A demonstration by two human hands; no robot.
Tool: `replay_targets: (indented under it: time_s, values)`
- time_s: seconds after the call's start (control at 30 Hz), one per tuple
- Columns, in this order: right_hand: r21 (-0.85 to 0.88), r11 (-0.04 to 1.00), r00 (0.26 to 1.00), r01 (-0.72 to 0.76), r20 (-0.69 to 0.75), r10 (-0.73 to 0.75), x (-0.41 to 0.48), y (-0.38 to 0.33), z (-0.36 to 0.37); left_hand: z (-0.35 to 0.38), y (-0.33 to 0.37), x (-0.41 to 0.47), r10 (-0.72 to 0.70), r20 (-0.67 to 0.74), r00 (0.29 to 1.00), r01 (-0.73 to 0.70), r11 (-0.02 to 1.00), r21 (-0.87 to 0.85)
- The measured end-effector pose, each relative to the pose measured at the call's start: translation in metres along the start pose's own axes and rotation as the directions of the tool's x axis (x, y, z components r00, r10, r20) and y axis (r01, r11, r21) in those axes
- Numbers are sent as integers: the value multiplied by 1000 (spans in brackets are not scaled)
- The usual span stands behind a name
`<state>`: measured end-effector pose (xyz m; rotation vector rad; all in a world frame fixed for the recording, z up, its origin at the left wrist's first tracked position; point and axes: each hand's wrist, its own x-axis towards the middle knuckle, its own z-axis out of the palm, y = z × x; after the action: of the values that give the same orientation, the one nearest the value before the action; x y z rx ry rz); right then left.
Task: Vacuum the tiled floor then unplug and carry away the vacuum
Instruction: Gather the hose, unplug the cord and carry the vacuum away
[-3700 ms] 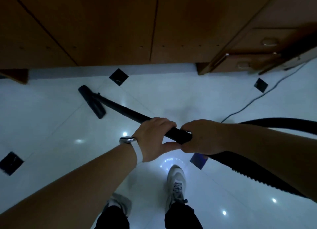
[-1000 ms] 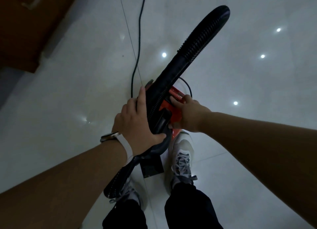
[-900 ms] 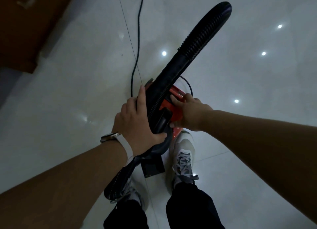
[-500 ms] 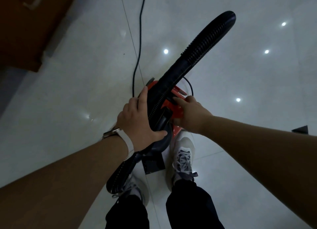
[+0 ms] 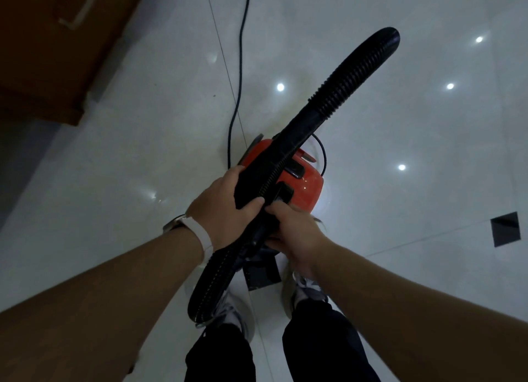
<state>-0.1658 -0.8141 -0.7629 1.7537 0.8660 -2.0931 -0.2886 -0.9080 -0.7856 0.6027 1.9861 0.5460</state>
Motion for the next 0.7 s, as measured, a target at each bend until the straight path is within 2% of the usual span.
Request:
replay_targets:
  time_s: [0.13,0.23,0.43,0.57,0.7]
  values:
    - [182,982,999,-44,3,45,6,7,15,-7,-2,-2,-129,32,991,130,991,-42]
    - [245,968,998,-50,-15,55,5,7,18,-8,0,-5,-142,51,989,144,989,-36]
    - [305,952,999,19,-47,-5,-23,-6,13,-11,29,-22,13,0,1000,-13,1000,9]
    - [337,939,998,67,-12,-66,-75,-18,10,-21,60,-43,47,-5,999,-47,998,-49]
    - [336,935,993,115,-42,-107,-126,-42,5,-41,98,-68,90,-23,996,-92,986,-138]
